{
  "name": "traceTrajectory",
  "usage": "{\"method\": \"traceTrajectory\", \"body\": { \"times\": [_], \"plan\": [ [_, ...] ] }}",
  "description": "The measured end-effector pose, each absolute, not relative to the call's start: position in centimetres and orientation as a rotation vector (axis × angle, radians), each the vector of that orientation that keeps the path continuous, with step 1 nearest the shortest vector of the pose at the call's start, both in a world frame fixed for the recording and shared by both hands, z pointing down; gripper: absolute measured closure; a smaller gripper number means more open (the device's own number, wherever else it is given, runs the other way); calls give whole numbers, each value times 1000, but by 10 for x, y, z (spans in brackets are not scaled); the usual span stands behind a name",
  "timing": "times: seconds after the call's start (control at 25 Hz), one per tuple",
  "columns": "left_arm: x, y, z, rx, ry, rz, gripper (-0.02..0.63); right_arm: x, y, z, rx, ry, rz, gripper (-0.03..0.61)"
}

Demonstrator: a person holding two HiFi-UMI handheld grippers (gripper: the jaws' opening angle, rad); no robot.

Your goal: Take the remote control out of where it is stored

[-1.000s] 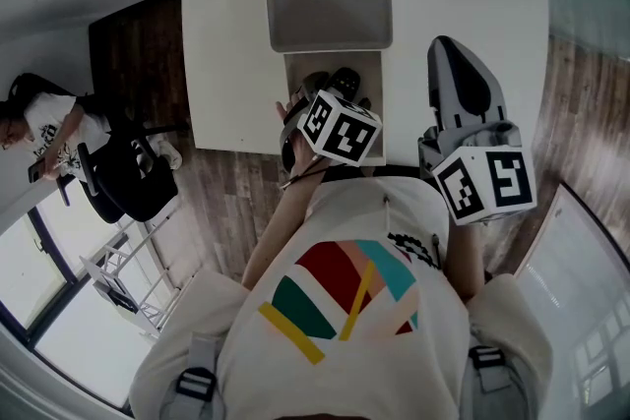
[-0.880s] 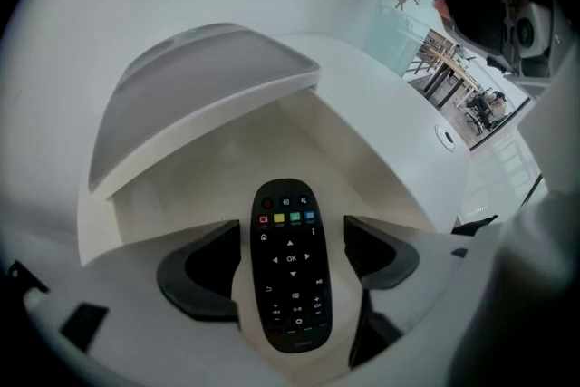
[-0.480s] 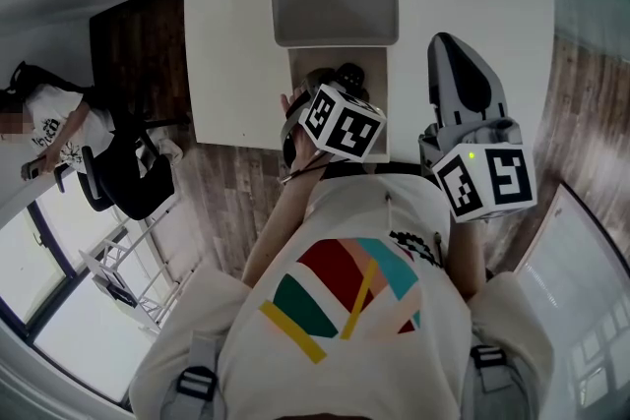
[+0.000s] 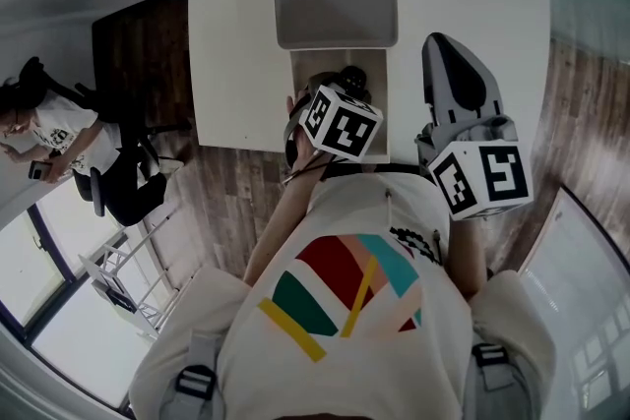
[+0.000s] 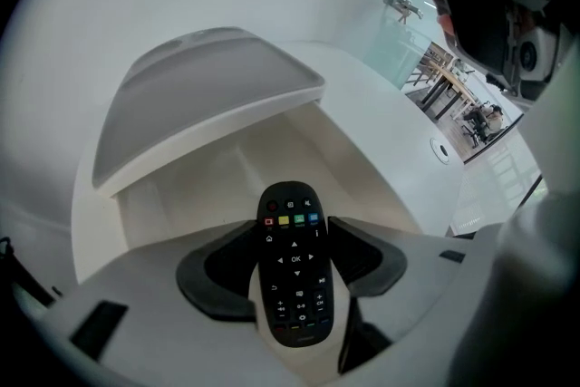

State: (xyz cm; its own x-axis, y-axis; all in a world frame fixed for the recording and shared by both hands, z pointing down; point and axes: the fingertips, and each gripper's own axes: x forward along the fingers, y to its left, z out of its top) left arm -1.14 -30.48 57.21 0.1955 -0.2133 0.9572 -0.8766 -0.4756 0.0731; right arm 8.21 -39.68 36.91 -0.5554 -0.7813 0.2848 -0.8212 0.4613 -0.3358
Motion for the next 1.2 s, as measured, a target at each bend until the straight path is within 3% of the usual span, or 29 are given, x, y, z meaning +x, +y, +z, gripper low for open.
{"method": "traceTrajectory", "body": {
  "times": [0.6,1.2],
  "plan": [
    [-15,-323,514,1957,-1134,1088,359,60,-392,341,1402,-2669,574,577],
    [-46,-381,338,2257,-1546,765,359,36,-401,258,1413,-2817,306,577]
  ]
}}
